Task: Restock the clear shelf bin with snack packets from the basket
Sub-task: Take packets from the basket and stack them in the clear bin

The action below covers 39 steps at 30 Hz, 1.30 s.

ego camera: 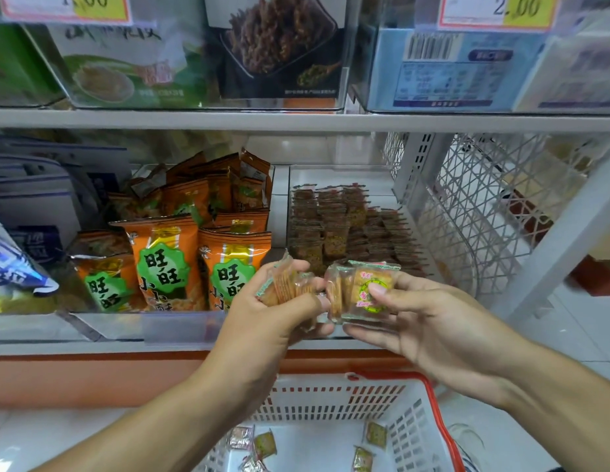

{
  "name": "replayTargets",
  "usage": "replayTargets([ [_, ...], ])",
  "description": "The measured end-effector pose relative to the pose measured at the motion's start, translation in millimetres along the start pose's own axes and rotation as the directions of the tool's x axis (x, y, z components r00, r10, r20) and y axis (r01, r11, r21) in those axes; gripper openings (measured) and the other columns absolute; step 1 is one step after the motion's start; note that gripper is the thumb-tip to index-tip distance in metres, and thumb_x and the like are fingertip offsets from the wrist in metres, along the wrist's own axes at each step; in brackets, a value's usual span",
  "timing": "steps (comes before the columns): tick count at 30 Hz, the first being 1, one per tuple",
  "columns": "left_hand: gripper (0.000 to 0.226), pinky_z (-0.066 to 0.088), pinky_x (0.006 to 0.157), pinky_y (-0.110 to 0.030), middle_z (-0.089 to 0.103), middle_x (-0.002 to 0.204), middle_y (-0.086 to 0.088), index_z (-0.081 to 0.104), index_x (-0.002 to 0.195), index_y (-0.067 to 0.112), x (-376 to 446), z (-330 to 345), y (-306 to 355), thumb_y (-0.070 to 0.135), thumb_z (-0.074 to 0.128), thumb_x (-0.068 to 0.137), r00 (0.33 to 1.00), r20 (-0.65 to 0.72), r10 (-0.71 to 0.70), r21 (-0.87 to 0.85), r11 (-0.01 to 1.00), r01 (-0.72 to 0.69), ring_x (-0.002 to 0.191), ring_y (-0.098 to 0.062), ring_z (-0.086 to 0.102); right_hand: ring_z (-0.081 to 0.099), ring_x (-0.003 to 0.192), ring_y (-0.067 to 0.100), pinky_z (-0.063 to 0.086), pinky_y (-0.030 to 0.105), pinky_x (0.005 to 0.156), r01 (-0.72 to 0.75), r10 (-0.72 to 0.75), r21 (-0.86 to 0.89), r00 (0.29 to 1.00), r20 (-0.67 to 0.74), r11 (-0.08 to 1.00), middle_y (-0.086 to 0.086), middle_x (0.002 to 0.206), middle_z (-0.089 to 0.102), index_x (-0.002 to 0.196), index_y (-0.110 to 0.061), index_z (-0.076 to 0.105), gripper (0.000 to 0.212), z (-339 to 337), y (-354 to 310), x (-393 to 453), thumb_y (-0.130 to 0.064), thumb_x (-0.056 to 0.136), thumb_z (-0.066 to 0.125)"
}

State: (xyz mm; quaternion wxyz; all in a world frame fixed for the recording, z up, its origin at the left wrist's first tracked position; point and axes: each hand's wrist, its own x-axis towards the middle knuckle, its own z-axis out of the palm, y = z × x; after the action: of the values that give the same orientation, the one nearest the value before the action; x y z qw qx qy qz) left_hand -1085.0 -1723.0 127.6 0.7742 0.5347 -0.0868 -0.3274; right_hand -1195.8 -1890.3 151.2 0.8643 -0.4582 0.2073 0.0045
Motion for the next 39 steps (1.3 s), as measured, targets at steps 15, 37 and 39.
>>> replayTargets([
  [15, 0.038, 0.061, 0.058, -0.023, 0.078, 0.097, -0.015, 0.084, 0.088, 0.013, 3, -1, 16, 0.029, 0.085, 0.052, 0.939, 0.108, -0.328, 0.004, 0.944, 0.329, 0.075, -0.014, 0.073, 0.070, 0.109, 0.029, 0.052, 0.049, 0.104, 0.213, -0.091, -0.717, 0.975, 0.205, 0.664, 0.011, 0.112, 0.075, 0.115, -0.029, 0.071, 0.035, -7, -13, -11, -0.020, 0.083, 0.082],
  [37, 0.034, 0.056, 0.051, -0.018, 0.078, 0.100, -0.014, 0.085, 0.086, 0.017, 4, 2, 27, 0.034, 0.088, 0.058, 0.830, 0.156, -0.536, 0.129, 0.844, 0.521, 0.081, -0.018, 0.072, 0.035, 0.138, -0.010, 0.039, 0.033, 0.110, 0.437, -0.153, -0.895, 0.894, 0.421, 0.089, -0.038, 0.150, 0.028, 0.115, -0.047, 0.058, 0.034, -8, -20, -19, -0.035, 0.089, 0.075],
  [39, 0.037, 0.055, 0.050, -0.017, 0.078, 0.100, -0.016, 0.084, 0.088, 0.014, 4, 2, 26, 0.036, 0.088, 0.059, 0.823, 0.161, -0.544, 0.141, 0.838, 0.527, 0.079, -0.018, 0.072, 0.030, 0.141, -0.012, 0.034, 0.034, 0.114, 0.437, -0.155, -0.898, 0.891, 0.426, 0.047, -0.041, 0.153, 0.023, 0.114, -0.047, 0.057, 0.033, -10, -20, -18, -0.039, 0.087, 0.075],
])
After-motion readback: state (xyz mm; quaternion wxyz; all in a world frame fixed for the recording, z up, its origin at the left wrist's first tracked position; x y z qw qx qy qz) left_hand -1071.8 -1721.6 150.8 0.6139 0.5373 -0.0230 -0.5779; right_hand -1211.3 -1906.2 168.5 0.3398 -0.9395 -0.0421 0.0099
